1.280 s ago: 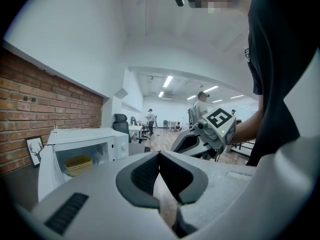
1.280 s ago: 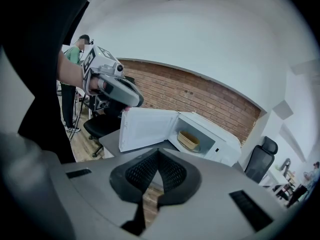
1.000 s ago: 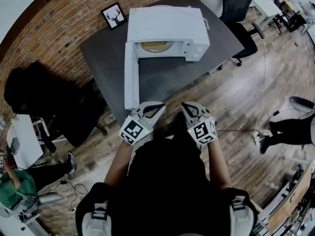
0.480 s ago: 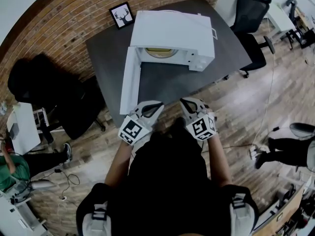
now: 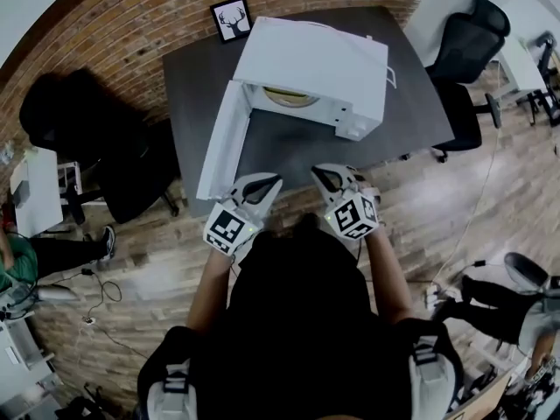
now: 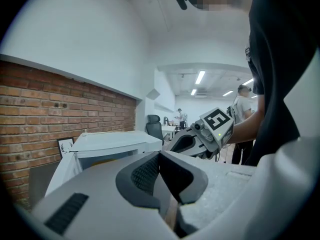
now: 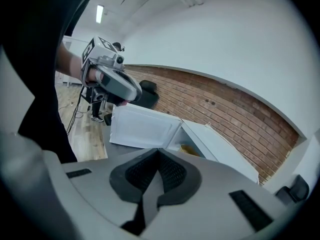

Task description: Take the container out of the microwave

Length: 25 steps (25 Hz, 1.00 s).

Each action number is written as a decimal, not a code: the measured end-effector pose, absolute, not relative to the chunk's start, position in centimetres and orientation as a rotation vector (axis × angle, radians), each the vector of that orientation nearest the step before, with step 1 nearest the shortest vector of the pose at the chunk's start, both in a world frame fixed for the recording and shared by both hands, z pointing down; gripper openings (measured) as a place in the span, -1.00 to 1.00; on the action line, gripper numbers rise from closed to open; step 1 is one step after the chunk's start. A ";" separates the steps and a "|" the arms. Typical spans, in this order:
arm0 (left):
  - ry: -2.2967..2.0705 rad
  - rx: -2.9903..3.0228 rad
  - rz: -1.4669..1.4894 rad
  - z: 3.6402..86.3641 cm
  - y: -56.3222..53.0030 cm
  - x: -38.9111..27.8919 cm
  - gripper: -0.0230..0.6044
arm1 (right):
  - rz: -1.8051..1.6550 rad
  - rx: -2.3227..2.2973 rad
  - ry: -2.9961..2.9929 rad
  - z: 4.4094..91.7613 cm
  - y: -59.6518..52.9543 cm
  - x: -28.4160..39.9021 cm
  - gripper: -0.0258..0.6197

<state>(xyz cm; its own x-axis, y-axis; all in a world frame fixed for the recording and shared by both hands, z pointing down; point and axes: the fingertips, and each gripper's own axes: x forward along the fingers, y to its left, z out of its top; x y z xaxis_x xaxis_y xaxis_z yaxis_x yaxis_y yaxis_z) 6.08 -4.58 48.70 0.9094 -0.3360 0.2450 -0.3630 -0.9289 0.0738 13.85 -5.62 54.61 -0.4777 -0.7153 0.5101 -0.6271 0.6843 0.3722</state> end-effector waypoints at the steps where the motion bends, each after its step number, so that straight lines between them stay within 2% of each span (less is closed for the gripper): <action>1: -0.569 2.952 0.346 48.7 -4.7 6.3 -0.92 | -0.182 1.006 -2.252 54.7 -5.8 14.1 -0.92; 12: -0.789 2.879 0.362 48.7 -5.4 6.3 -0.92 | -0.232 0.863 -2.329 55.9 -8.0 14.8 -0.92; 25: -0.667 2.971 0.331 47.2 -10.2 3.8 -0.92 | -0.274 0.954 -2.284 55.4 -13.0 11.6 -0.92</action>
